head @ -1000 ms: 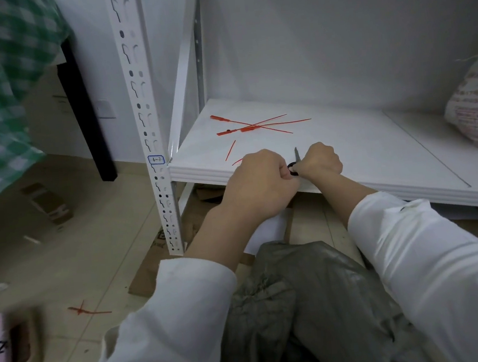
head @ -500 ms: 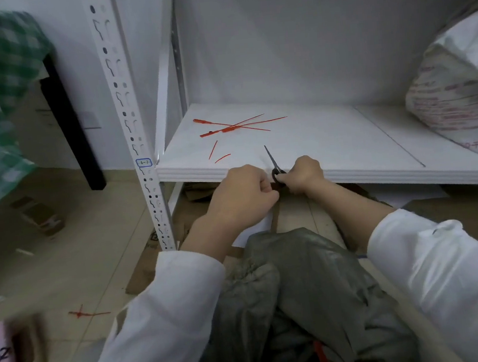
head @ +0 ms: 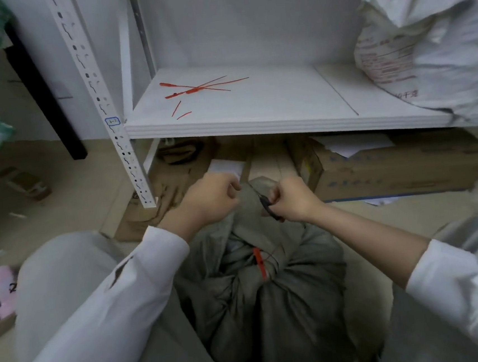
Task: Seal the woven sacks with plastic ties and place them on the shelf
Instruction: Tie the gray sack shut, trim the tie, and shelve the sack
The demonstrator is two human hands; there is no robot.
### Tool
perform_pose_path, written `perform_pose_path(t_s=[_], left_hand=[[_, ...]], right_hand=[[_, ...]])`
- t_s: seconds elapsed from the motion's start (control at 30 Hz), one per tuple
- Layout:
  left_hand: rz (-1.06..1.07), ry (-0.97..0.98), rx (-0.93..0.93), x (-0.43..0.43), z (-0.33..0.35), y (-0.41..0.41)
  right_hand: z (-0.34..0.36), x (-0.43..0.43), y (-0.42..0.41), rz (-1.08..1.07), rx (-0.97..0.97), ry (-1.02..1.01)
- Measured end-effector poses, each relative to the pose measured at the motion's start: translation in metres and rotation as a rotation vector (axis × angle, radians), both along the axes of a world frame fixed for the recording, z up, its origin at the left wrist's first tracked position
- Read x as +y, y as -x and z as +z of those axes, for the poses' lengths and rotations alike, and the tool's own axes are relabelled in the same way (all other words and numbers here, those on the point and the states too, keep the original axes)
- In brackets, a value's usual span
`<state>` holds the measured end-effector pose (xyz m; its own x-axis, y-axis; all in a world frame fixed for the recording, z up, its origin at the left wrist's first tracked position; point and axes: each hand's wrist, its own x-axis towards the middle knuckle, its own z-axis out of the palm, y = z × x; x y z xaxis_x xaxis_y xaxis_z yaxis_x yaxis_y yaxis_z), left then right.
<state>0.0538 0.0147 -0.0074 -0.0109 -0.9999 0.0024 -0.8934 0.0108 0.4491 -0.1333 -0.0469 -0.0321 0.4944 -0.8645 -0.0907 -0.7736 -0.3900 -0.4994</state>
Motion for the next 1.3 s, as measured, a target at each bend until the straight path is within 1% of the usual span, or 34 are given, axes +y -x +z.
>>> perform_pose_path(t_s=[0.1,0.2,0.33,0.47,0.63,0.83,1.03,1.3], left_hand=[[-0.082,-0.106,-0.051,0.019,-0.017,0.022],[-0.140,-0.192,-0.080,0.030,-0.029,0.033],[-0.198,-0.274,-0.068,0.033,-0.046,0.045],[-0.256,-0.251,-0.068,0.030,-0.061,0.058],[-0.280,-0.157,-0.121,0.020,-0.064,0.073],[-0.236,-0.100,-0.195,0.012,-0.062,0.072],[-0.163,-0.116,-0.250,0.011,-0.059,0.058],[-0.153,-0.108,-0.265,0.018,-0.055,0.049]], right_hand=[[-0.010,0.013,0.025,0.038,0.048,0.030],[-0.018,0.017,0.050,0.007,0.106,0.055],[-0.027,0.012,0.078,-0.022,0.237,-0.014],[-0.037,0.004,0.086,-0.028,0.325,-0.086],[-0.042,0.006,0.091,0.020,0.404,-0.115],[-0.045,0.009,0.097,0.075,0.454,-0.060],[-0.044,0.018,0.094,0.184,0.616,-0.048],[-0.055,0.032,0.070,0.288,0.645,0.123]])
